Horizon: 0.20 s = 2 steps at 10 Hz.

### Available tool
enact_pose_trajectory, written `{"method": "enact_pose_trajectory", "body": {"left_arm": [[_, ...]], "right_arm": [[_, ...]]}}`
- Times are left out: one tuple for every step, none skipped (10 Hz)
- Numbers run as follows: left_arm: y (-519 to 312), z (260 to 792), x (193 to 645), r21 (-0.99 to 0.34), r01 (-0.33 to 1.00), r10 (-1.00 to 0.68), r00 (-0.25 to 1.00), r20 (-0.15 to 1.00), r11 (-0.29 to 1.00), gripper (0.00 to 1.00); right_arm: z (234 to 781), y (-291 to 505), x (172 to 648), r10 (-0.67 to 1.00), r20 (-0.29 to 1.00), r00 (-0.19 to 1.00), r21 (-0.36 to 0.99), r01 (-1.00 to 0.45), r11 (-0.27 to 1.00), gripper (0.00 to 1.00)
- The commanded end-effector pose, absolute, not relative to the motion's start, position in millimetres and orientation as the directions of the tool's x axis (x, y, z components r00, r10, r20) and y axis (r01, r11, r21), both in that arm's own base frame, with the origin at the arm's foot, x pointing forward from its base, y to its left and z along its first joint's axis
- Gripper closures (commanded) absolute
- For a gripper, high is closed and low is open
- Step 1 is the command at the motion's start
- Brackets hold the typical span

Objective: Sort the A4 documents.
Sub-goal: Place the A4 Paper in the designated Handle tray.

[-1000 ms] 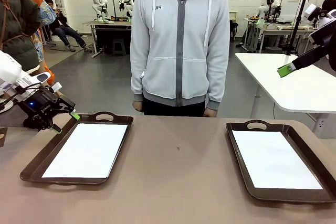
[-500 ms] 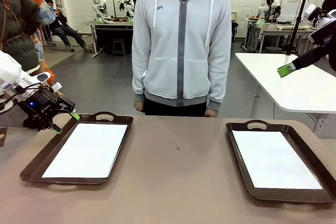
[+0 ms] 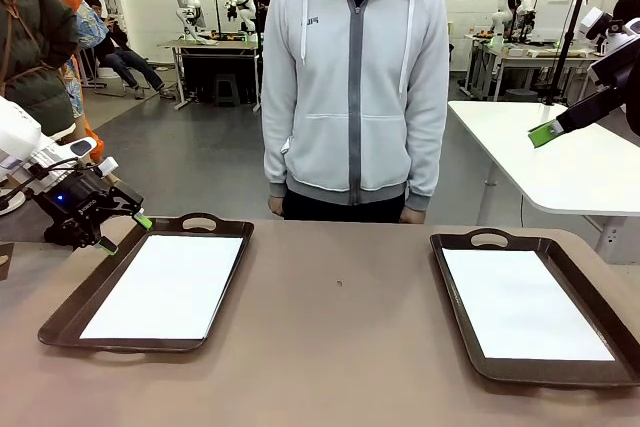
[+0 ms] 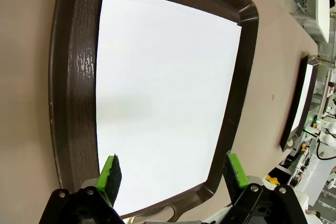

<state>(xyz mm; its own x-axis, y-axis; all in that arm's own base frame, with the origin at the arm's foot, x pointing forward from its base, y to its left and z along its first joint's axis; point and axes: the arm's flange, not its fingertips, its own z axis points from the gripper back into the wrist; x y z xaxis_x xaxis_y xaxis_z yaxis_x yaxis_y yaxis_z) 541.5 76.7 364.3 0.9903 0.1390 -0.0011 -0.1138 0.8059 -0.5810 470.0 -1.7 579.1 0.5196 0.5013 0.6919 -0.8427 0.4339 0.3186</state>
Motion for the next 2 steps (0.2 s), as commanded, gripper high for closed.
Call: {"method": "enact_pose_trajectory", "body": {"left_arm": [[78.0, 363.9, 542.1, -0.566, -0.105, 0.134, 0.991, 0.010, 0.818, 0.00], [78.0, 363.9, 542.1, -0.566, -0.105, 0.134, 0.991, 0.010, 0.818, 0.00]], "right_arm": [[578.2, -0.7, 469.5, 0.510, 0.687, 0.517, 0.316, -0.845, 0.431, 0.00], [578.2, -0.7, 469.5, 0.510, 0.687, 0.517, 0.316, -0.845, 0.431, 0.00]]}}
